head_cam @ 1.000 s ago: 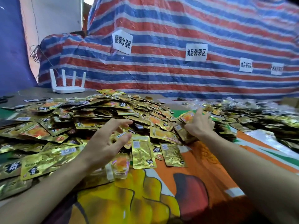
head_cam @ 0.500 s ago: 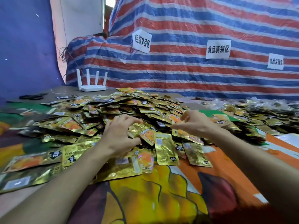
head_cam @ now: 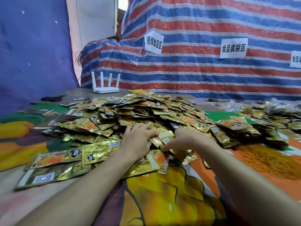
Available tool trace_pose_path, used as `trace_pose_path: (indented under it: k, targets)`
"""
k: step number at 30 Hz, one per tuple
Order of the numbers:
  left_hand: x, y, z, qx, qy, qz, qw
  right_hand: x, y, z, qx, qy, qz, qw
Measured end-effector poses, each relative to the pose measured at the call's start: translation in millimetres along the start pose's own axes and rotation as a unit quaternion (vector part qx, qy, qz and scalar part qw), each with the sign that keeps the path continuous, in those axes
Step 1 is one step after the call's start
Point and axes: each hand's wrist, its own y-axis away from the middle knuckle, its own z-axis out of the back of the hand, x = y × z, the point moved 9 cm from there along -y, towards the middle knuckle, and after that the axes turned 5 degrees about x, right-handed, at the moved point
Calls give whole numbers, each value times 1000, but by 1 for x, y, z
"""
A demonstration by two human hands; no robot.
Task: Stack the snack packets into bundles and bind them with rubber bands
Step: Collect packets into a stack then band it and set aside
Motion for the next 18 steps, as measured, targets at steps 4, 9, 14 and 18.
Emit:
trace_pose_path:
  k: [4, 9, 14, 18]
  targets:
    - [1, 4, 19, -70, 33, -13, 997, 0, -1, 5, 6, -63, 39, 997]
    - [16, 6, 40, -157, 150, 10, 976, 9, -7, 2, -46, -50, 64, 996]
    - [18, 11, 52, -211, 213, -9, 954, 17, -8, 6, -113, -66, 75, 989]
    - [19, 16, 66, -278, 251, -26, 927, 25, 7, 21, -203, -106, 116, 966]
